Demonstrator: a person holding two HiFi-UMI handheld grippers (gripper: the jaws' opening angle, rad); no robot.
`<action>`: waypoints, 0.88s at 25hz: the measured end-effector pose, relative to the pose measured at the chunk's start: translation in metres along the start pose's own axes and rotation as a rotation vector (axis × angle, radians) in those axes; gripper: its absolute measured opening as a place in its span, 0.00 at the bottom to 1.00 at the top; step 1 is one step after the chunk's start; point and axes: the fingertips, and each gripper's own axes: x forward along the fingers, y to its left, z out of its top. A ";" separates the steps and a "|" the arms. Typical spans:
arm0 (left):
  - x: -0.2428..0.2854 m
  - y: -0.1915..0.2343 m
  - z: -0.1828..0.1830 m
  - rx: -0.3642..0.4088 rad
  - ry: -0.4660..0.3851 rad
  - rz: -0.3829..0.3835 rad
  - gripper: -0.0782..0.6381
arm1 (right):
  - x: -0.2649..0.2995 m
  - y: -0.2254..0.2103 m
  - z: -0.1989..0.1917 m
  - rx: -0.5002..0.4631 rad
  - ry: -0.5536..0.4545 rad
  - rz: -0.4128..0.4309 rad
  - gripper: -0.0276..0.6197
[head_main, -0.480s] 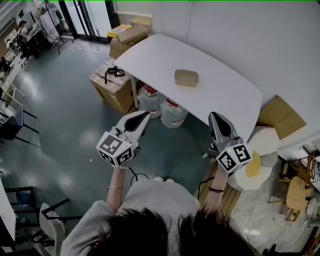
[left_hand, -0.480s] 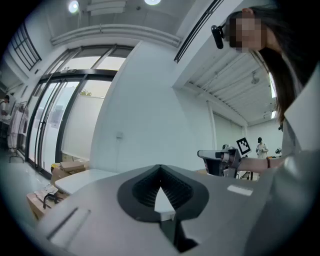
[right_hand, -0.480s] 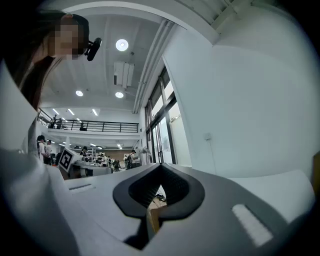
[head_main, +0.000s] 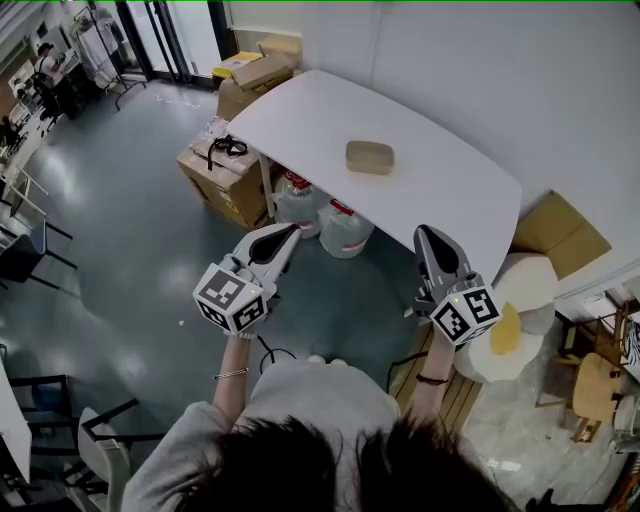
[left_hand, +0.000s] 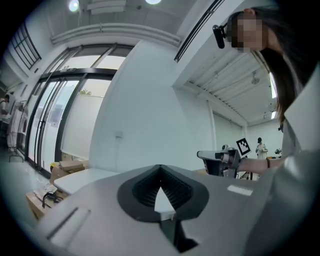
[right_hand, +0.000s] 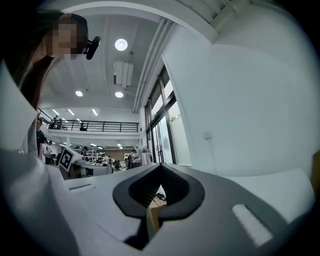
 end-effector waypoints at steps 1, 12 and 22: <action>0.001 0.000 0.000 0.000 0.001 0.003 0.10 | -0.001 -0.001 0.001 0.005 -0.005 -0.001 0.06; 0.005 -0.010 -0.004 -0.008 0.004 0.031 0.10 | -0.008 -0.012 -0.001 0.046 0.001 0.026 0.06; -0.002 -0.008 -0.012 -0.013 0.008 0.085 0.10 | 0.004 -0.015 -0.009 0.047 0.011 0.062 0.06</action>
